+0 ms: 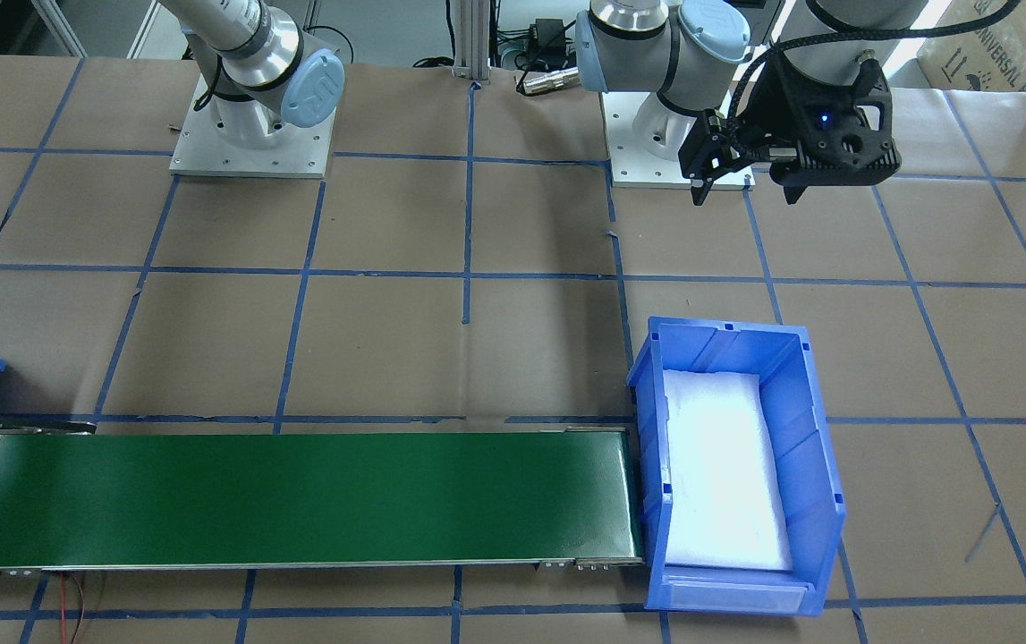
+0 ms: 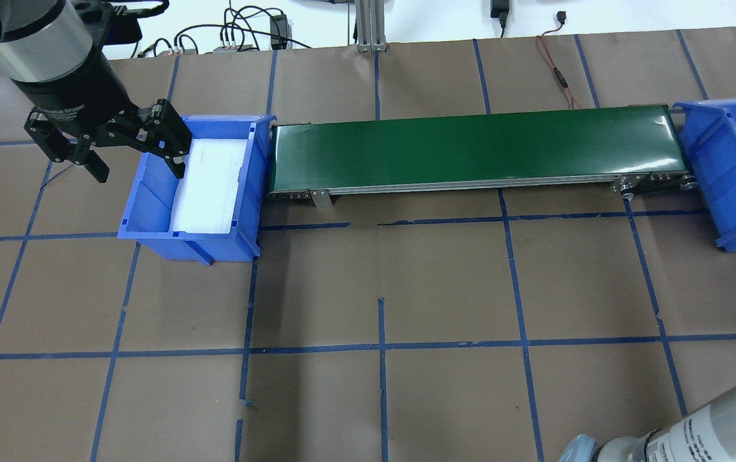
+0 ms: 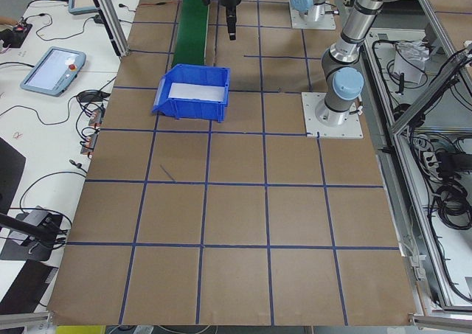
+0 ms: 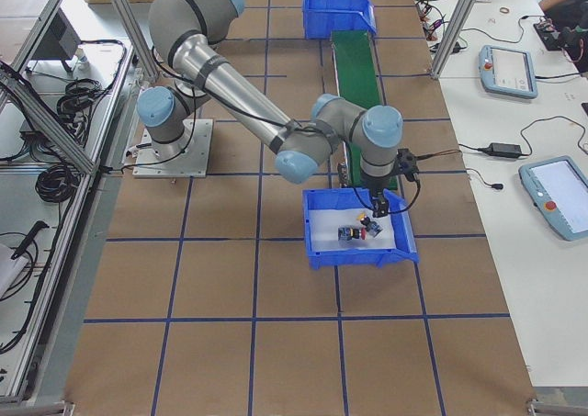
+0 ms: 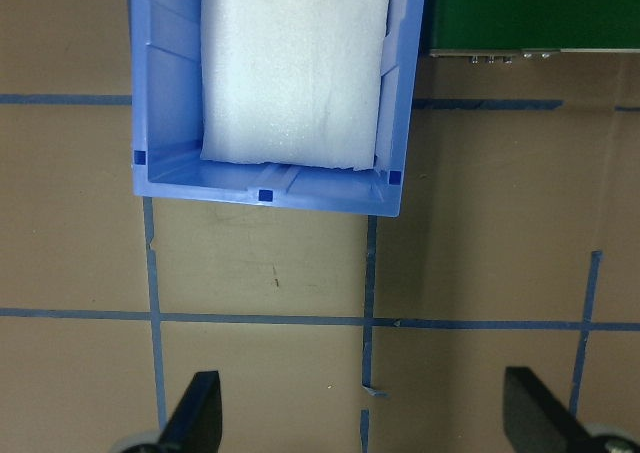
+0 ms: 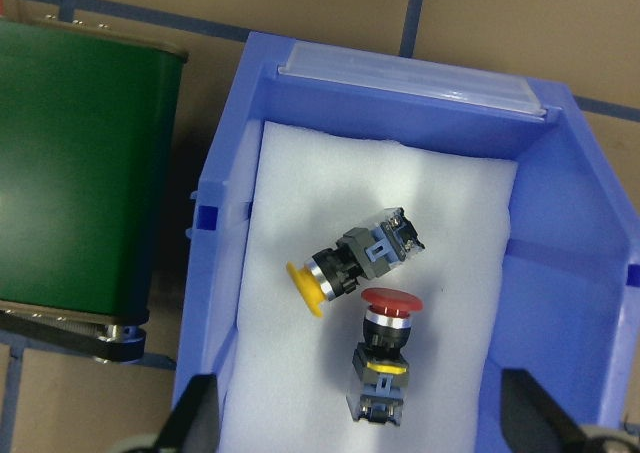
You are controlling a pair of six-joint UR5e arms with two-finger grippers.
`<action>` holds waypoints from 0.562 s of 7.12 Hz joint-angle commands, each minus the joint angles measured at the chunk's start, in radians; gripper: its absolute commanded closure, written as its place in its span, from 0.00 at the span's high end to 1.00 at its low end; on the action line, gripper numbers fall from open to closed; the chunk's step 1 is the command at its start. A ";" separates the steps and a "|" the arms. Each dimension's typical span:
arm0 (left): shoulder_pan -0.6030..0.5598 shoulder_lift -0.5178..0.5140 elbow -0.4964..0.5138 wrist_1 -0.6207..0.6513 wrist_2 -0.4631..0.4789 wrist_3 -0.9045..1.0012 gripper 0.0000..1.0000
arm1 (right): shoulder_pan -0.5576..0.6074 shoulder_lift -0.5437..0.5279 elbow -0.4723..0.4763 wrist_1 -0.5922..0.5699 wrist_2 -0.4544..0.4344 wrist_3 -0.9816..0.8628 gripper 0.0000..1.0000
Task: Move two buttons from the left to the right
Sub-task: 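Open the right gripper to drop the yellow-capped button in the bin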
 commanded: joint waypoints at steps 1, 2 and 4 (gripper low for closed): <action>0.000 0.000 0.000 0.000 0.000 0.000 1.00 | 0.015 -0.100 0.004 0.159 -0.001 0.100 1.00; 0.000 0.000 0.000 0.000 0.000 0.000 1.00 | 0.076 -0.116 0.007 0.184 0.000 0.192 1.00; 0.000 0.000 0.000 0.000 0.000 0.000 1.00 | 0.286 -0.178 0.028 0.198 -0.047 0.393 1.00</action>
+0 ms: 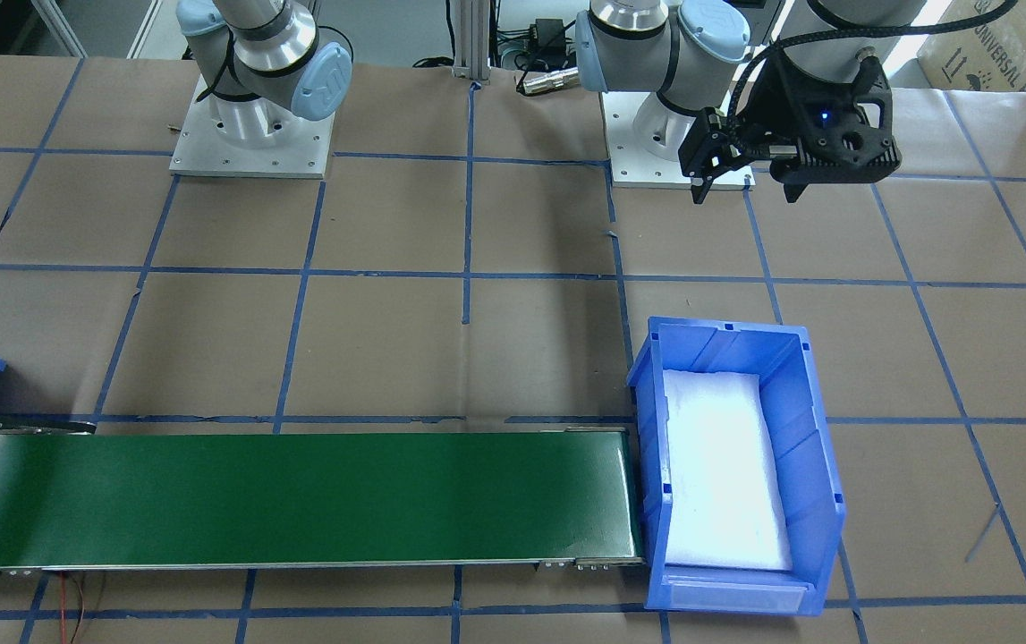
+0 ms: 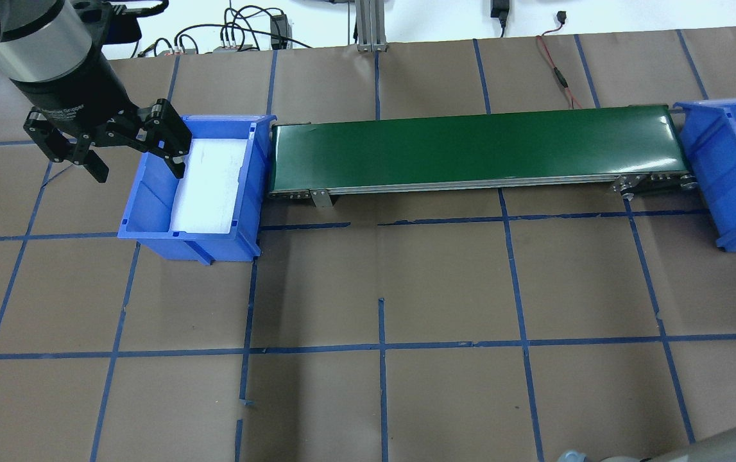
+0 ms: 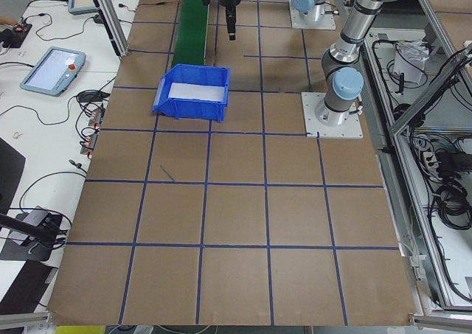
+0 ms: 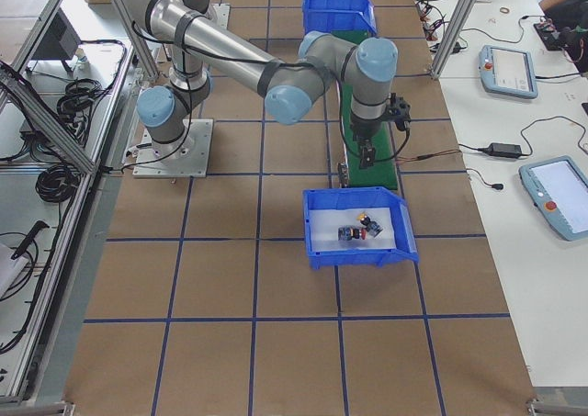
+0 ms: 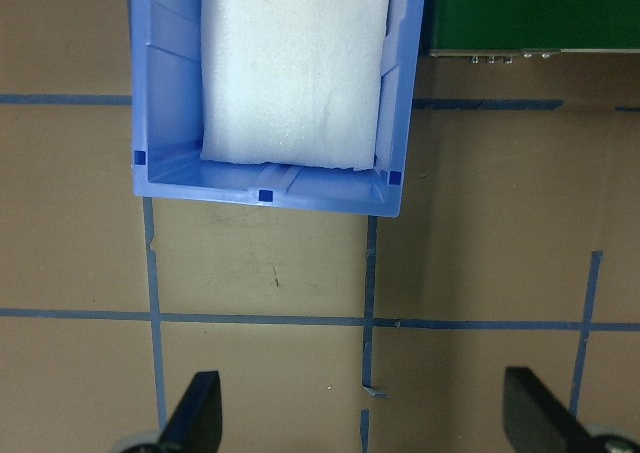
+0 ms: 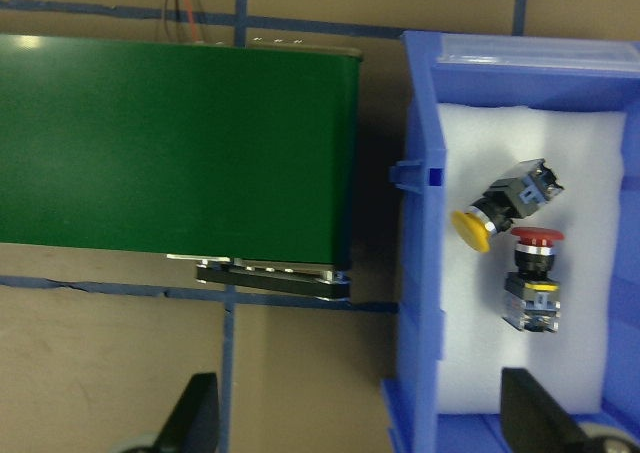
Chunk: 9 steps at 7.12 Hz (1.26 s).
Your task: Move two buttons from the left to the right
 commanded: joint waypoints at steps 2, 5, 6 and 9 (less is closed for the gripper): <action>0.000 0.000 0.000 0.000 0.000 0.000 1.00 | 0.291 -0.104 0.025 0.078 -0.049 0.390 1.00; 0.002 0.000 0.000 0.000 0.000 0.002 1.00 | 0.529 -0.145 0.033 0.092 -0.041 0.587 1.00; 0.000 0.000 0.000 0.000 0.000 0.002 1.00 | 0.573 -0.145 0.038 0.095 -0.037 0.677 1.00; 0.000 0.000 0.000 0.000 0.002 0.000 1.00 | 0.598 -0.144 0.071 0.077 -0.033 0.689 1.00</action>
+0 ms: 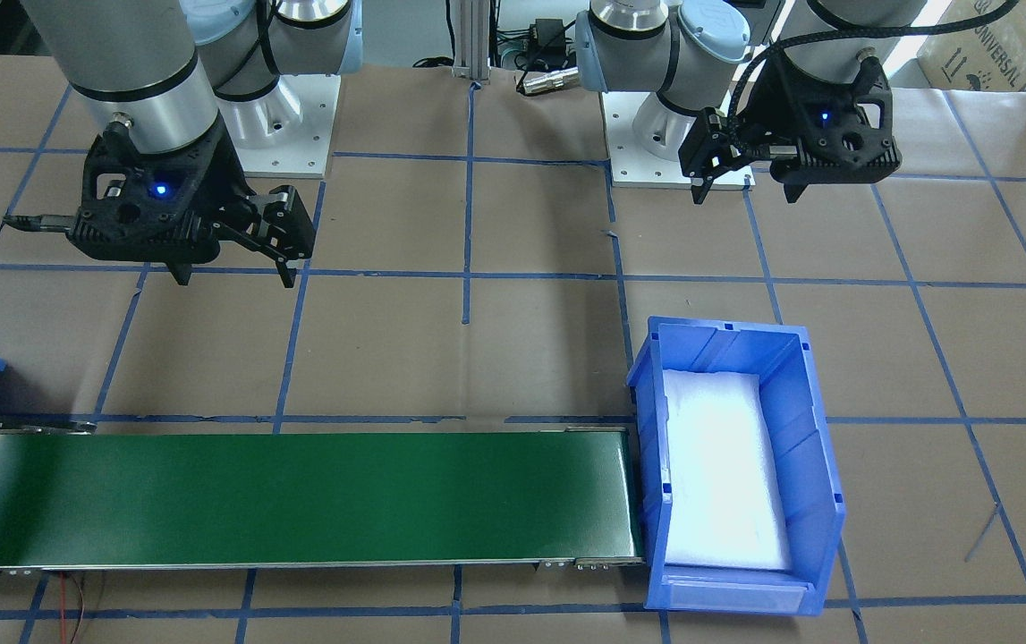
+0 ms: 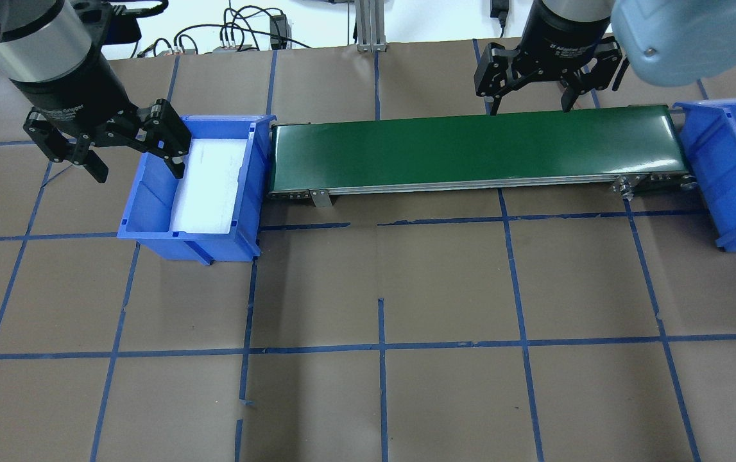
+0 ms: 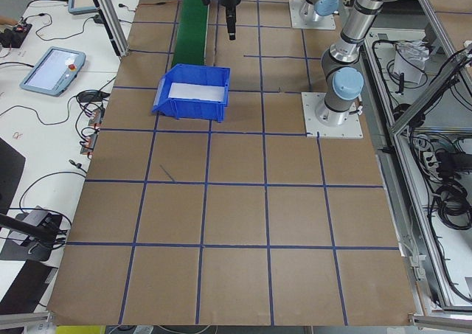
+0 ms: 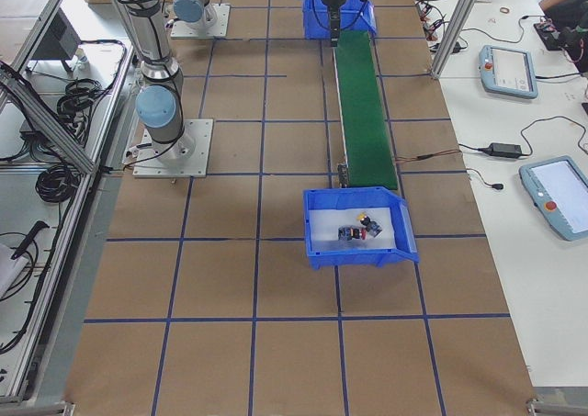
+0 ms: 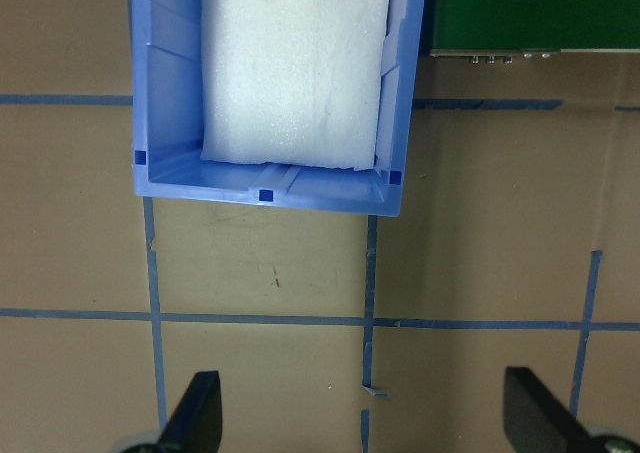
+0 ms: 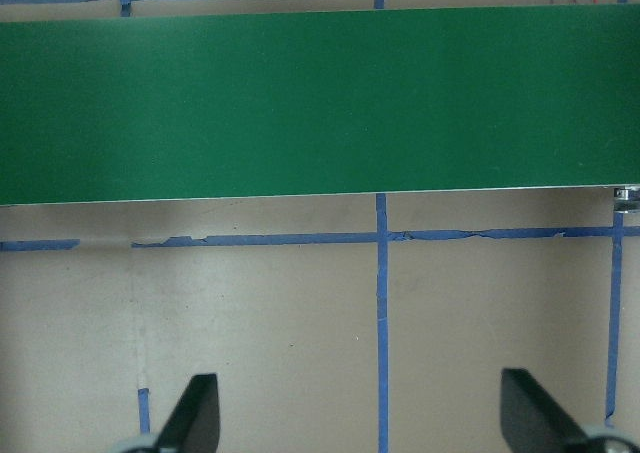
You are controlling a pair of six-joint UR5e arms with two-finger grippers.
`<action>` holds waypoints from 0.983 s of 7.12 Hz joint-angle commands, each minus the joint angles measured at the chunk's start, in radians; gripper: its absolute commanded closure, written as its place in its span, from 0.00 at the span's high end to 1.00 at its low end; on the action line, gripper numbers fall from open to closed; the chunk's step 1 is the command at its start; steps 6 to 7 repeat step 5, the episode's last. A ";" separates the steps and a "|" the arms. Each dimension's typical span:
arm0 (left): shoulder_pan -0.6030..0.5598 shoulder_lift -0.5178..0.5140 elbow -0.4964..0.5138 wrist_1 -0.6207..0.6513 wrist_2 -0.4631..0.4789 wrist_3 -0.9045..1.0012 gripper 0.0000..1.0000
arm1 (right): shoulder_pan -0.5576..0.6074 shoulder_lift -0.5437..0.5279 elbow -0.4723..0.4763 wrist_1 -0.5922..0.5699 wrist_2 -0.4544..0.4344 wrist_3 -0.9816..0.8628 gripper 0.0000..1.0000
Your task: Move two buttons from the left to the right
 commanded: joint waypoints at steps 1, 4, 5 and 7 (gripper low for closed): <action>0.000 0.000 0.000 0.000 0.001 -0.001 1.00 | 0.006 0.003 0.012 -0.005 0.000 0.006 1.00; 0.000 0.000 0.000 0.000 0.000 -0.001 1.00 | 0.005 -0.006 0.012 0.012 0.005 0.006 1.00; 0.000 0.000 0.000 0.000 0.000 -0.001 1.00 | 0.005 -0.008 0.012 0.009 0.005 0.006 1.00; 0.000 0.000 0.000 0.000 0.000 -0.001 1.00 | 0.005 -0.008 0.012 0.009 0.005 0.006 1.00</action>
